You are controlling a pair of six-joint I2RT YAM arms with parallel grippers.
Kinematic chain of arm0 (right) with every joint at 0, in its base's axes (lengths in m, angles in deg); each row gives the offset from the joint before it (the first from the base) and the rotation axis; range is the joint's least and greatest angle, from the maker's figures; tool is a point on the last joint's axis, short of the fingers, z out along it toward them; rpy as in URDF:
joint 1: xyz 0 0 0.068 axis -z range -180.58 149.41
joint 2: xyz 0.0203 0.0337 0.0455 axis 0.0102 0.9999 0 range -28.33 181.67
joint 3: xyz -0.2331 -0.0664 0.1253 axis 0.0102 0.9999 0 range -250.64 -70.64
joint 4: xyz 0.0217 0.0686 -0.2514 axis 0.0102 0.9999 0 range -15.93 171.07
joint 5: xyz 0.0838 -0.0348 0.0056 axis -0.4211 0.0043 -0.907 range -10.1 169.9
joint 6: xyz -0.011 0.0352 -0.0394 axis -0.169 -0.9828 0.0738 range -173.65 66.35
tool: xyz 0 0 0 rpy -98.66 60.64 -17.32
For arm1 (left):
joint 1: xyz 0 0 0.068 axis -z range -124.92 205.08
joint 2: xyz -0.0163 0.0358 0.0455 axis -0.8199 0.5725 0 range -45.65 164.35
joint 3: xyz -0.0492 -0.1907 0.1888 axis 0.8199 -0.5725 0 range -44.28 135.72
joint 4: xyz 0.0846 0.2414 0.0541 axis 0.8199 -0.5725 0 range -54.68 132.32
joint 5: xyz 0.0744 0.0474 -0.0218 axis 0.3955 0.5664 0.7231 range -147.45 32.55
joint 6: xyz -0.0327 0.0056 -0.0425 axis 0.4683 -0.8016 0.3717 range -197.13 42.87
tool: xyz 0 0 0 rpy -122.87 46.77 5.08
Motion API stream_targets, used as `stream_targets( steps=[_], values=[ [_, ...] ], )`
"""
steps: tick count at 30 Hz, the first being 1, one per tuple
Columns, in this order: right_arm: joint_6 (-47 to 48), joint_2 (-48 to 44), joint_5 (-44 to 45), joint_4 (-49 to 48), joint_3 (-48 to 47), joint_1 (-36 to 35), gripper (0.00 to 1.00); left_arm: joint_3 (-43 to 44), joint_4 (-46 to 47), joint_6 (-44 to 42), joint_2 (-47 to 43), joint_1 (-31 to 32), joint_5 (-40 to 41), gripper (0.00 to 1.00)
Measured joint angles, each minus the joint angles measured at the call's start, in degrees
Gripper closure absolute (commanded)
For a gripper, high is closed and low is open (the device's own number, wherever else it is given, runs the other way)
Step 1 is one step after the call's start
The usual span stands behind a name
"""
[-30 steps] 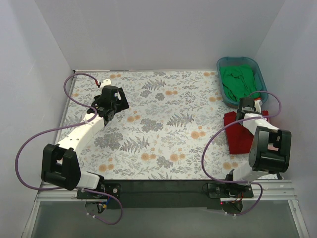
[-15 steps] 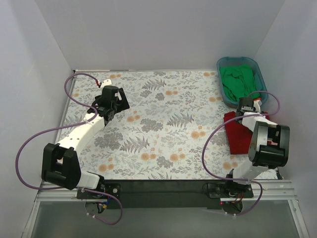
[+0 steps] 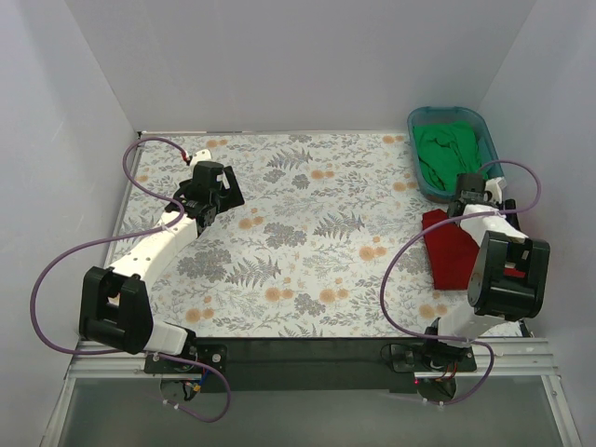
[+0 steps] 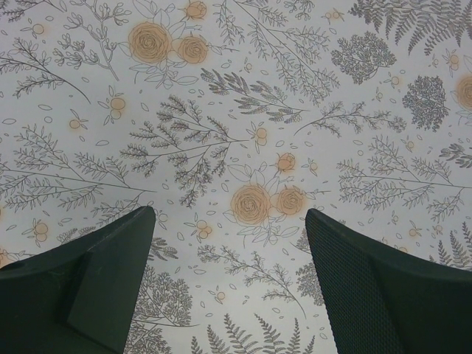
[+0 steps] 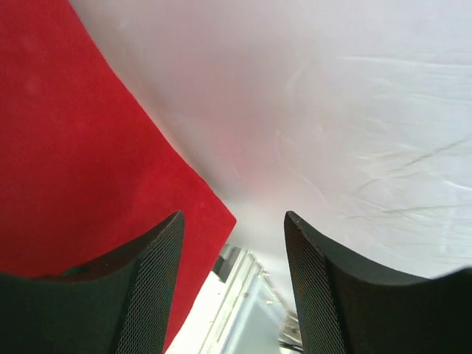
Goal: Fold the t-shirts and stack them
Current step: Neatly place the folded tshirt to the corner, then reset both grippers
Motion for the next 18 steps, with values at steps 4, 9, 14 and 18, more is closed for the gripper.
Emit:
stream_targets(
  steps=[4,9,14,18],
  values=[
    [-5.4,-5.6,-6.1,4.9,-3.3,-0.7,0.4,0.0,0.0,0.0,0.0,0.0,0.0,0.17],
    [-11.9,-18.9,-16.1,11.2,-5.2,-6.4,0.35,0.0,0.0,0.0,-0.1,0.0,0.0,0.14],
    [-16.8,-34.1,-26.3,16.9,-9.3,-8.3,0.21,-0.1,-0.5,0.3,-2.7,0.0,0.6,0.11],
    [-19.6,-46.3,-31.1,18.5,-12.7,-10.7,0.16,-0.1,-2.7,1.6,-7.9,0.0,0.2,0.1]
  ],
)
